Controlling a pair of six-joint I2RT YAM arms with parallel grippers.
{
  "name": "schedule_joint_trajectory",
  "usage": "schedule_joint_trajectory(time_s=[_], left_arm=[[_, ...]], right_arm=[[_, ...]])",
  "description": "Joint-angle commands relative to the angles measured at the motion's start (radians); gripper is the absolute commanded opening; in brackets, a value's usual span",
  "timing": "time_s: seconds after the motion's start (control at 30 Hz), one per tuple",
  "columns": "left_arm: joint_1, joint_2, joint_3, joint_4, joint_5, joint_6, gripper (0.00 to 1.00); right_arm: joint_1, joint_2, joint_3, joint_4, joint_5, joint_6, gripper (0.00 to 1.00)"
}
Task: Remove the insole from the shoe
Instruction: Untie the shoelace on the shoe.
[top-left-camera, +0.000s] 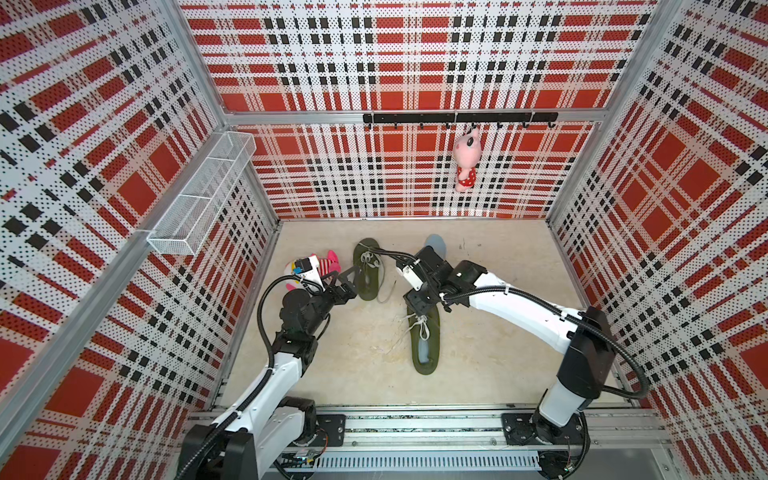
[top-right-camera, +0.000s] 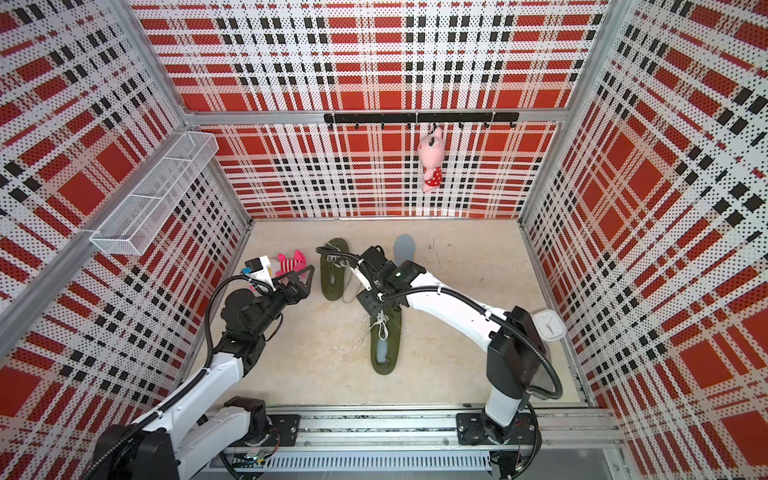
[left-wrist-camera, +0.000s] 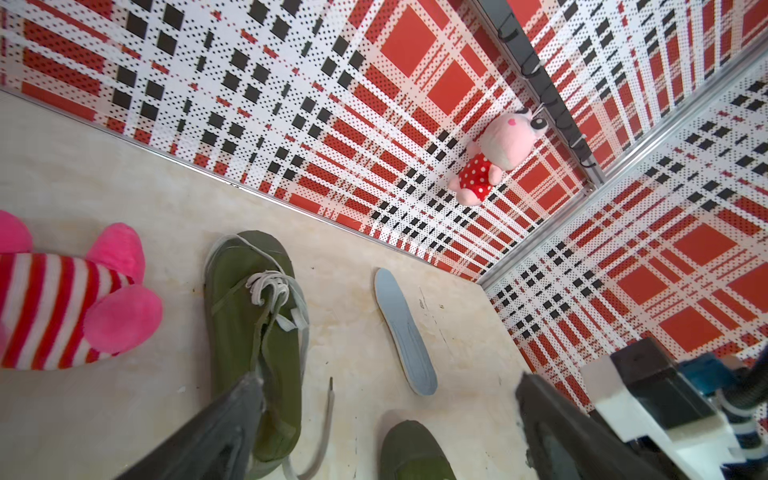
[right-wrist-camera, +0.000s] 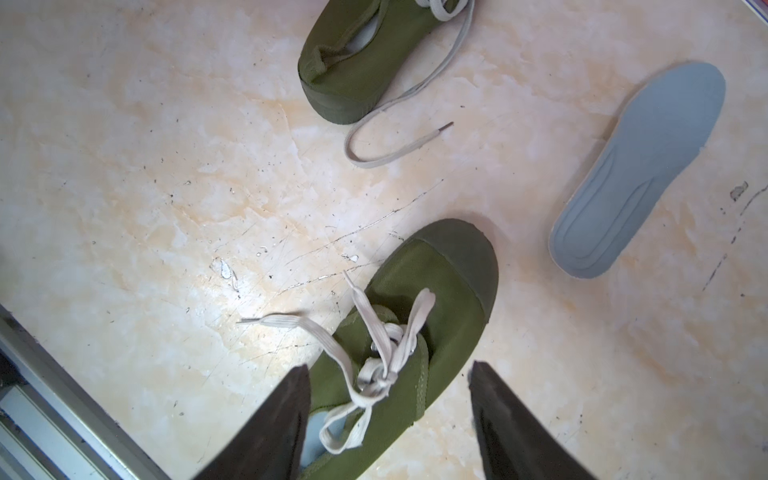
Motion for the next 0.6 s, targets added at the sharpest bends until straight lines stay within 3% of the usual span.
schedule_joint_trajectory(time_s=[0.0,0.23,0.57], left_arm=[[0.053,-0.039,-0.039,-0.007,0.041,-0.064,1.00],[0.178,-0.111,-0.101,-0.022,0.108,-0.110,1.00],[0.285,-0.183,-0.103,-0.128,0.154,-0.073,1.00]], right_arm=[[0.009,0.070,0.069,-0.119,-0.020,-0.189,0.63],[0.044,0.216,0.201,-0.172,0.017,-0.288,0.62],[0.093,0.354,0.283,-0.226,0.107,-0.330,0.62]])
